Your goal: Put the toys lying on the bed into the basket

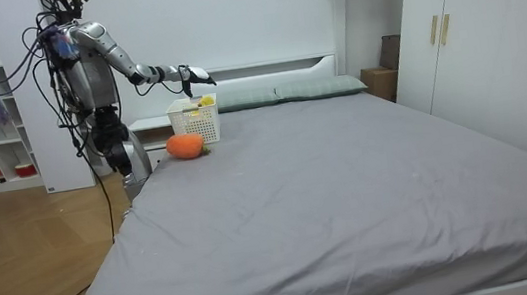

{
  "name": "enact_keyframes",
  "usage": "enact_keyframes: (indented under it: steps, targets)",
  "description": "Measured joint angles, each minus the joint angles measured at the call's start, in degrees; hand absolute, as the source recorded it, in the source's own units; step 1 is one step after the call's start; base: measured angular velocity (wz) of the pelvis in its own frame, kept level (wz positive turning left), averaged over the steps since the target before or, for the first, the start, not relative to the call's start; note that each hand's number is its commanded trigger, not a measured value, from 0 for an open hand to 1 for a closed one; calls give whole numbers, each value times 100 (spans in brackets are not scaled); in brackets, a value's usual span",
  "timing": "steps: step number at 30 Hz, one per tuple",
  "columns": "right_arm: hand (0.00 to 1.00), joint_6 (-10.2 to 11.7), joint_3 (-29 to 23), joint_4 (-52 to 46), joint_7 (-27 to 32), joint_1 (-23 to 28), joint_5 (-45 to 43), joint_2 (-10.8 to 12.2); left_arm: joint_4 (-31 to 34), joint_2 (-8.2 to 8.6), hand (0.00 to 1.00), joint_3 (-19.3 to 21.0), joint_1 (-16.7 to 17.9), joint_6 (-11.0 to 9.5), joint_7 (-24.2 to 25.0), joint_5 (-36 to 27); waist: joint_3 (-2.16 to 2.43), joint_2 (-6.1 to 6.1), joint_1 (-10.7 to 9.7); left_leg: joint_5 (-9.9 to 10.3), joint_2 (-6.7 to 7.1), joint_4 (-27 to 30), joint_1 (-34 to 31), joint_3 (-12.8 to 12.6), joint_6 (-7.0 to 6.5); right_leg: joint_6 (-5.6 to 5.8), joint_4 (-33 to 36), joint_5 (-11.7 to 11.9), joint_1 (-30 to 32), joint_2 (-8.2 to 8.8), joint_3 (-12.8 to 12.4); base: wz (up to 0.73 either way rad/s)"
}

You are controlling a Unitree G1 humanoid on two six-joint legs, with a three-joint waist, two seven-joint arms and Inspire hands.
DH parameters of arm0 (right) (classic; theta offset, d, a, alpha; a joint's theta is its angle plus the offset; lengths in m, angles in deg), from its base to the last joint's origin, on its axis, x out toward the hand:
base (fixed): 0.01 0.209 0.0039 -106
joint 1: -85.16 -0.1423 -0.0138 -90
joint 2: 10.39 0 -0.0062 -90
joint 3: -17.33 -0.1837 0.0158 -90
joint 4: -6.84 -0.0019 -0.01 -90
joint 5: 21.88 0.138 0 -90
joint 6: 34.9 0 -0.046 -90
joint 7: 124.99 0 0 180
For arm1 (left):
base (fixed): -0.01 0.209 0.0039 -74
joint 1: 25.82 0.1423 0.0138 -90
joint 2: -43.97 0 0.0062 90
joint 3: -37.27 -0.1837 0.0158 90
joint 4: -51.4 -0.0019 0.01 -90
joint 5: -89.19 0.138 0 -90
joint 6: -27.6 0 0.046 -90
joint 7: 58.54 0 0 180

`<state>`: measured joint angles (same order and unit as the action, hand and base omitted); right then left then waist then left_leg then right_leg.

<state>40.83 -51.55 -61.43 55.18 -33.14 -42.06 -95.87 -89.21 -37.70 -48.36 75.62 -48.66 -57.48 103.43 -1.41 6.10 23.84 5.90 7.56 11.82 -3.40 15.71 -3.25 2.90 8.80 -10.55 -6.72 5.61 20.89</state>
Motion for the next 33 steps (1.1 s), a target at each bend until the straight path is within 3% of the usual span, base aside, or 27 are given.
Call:
enact_keyframes:
  steps: [11,18,24,33]
  targets:
    - [0,53,-167,-1,0,0,-9,-1,1,9,0,1,-50,0,0,2,6,-7,7,0,-2,-2,-10,-4,0,0,-1,0,44,-3,-32,0]
    - [0,53,-275,-1,7,0,-10,-2,0,11,0,3,-51,1,1,1,58,-68,4,-2,-5,-2,4,-14,-1,-1,0,0,5,-2,-33,0]
    - [0,54,-273,0,39,0,-11,-2,0,12,0,2,-52,1,1,1,75,-57,3,-3,-5,-1,20,-17,-2,-1,3,0,-11,-3,-40,0]
    - [0,53,-273,0,39,0,-4,-3,0,12,0,12,-52,-1,2,1,67,-41,-21,-3,-6,-3,22,-19,-2,-1,2,1,-20,-3,-39,0]
